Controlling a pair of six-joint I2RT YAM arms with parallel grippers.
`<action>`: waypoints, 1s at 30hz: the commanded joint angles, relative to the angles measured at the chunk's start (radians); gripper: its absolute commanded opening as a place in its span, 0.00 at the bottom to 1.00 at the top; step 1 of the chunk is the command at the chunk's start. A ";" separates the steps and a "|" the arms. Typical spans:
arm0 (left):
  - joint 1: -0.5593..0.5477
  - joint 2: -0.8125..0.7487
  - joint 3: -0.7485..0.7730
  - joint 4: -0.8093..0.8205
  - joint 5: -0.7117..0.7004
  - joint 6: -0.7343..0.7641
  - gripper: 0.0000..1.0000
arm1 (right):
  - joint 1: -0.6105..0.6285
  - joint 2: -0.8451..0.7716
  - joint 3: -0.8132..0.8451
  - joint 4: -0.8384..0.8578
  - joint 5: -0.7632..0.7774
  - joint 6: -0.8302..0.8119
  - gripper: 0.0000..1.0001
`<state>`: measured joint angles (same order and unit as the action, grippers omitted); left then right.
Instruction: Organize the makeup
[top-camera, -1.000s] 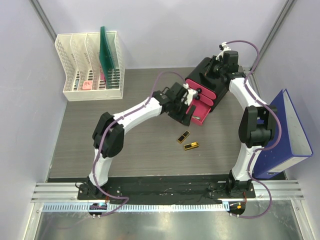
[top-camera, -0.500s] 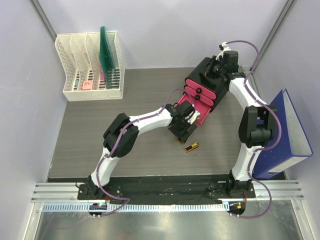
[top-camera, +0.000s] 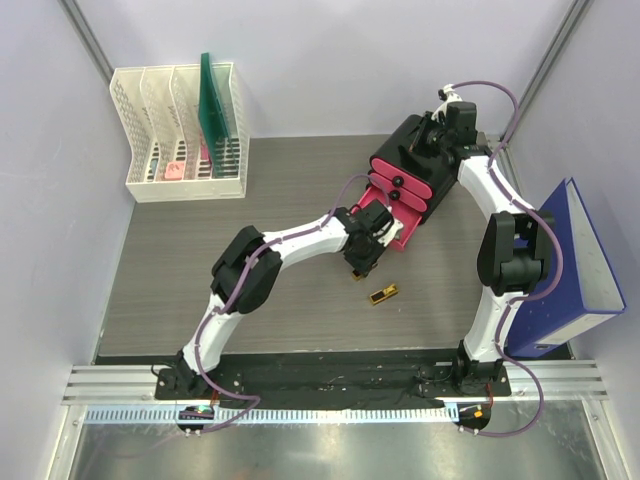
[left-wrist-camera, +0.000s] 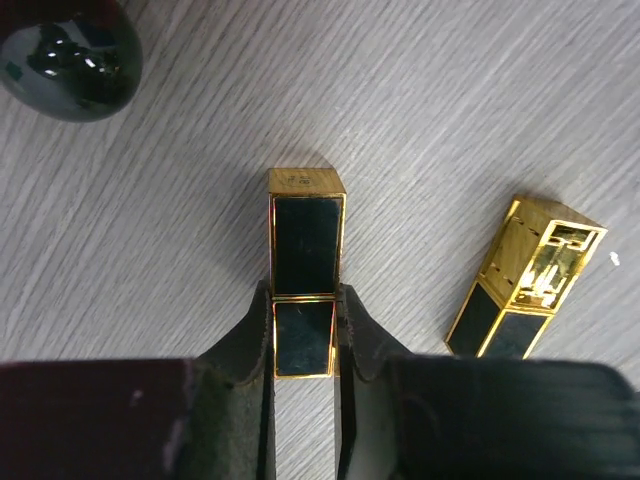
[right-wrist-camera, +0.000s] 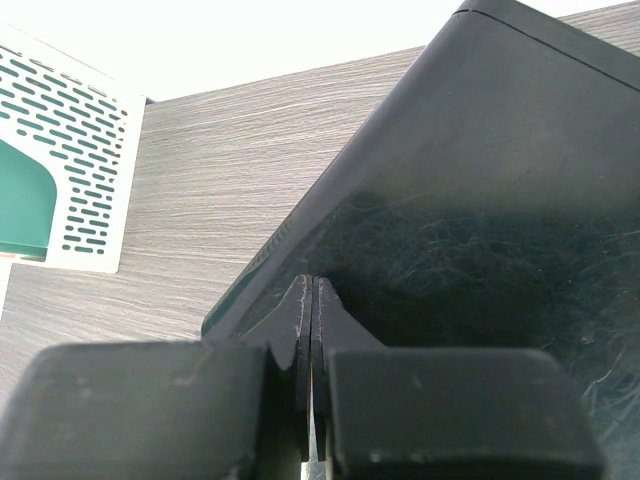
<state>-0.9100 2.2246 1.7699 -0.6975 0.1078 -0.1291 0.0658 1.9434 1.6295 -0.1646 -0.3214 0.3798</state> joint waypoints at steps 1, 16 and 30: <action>0.002 -0.074 0.029 0.003 -0.092 0.006 0.00 | 0.011 0.126 -0.111 -0.414 0.062 -0.058 0.01; 0.069 0.013 0.408 0.046 -0.180 -0.113 0.00 | 0.011 0.131 -0.112 -0.415 0.062 -0.058 0.01; 0.172 0.154 0.507 0.090 -0.112 -0.262 0.00 | 0.009 0.135 -0.112 -0.415 0.064 -0.059 0.01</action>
<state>-0.7528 2.3528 2.2154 -0.6476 -0.0467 -0.3374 0.0658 1.9438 1.6295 -0.1638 -0.3237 0.3794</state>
